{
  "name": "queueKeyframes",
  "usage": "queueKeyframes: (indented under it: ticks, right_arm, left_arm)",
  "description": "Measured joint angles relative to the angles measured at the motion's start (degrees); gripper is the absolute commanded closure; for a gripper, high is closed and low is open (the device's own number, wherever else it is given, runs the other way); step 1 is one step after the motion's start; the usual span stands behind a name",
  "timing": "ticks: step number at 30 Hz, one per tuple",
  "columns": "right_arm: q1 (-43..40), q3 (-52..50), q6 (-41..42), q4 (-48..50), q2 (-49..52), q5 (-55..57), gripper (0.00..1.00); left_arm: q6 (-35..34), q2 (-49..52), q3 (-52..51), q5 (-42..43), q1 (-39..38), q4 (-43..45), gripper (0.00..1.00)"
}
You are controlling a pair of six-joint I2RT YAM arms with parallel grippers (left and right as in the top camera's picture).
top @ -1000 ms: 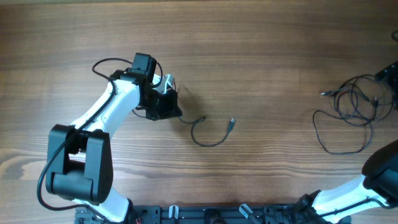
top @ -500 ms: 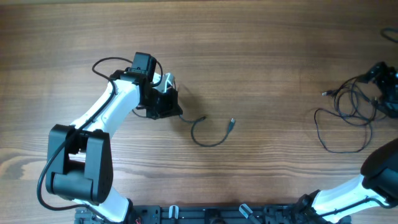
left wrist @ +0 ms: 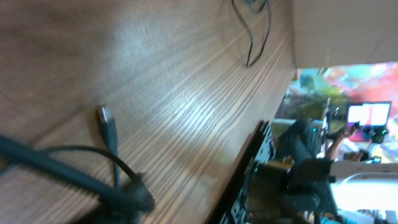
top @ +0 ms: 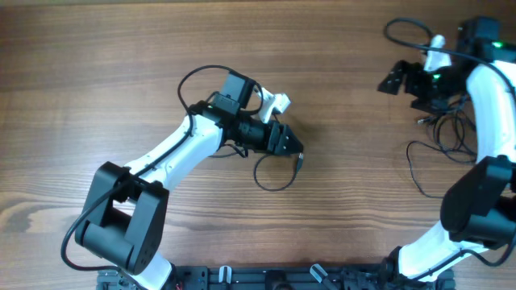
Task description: Untangle cables
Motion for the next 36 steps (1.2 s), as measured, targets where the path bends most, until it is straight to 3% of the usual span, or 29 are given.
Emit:
queueKeyframes:
  ticks: [4,12,22,33,36]
  right_arm:
    - [4.55,0.00,-1.01,-0.22,0.00,1.33,0.00]
    - [15.43,0.00,-1.60,-0.11,0.00,2.16,0.00]
    - [27.69,0.00,-1.84,6.69,0.00,2.19,0.00]
    - [39.63,0.00,-0.98,14.14,0.44,7.34,0.01]
    - [41.72,0.02,0.92,14.71,2.71,9.49,0.06]
  left_arm:
    - [0.87,0.00,0.00,-5.53,1.01,-3.87,0.10]
    - [0.98,0.00,0.00,-14.71,11.61,-11.04,0.01]
    - [-2.08,0.00,0.00,-21.84,24.35,-16.79,0.00]
    - [-7.98,0.00,0.00,-33.09,29.40,-22.71,0.00]
    - [-9.11,0.00,0.00,-34.75,30.14,-22.77,0.00]
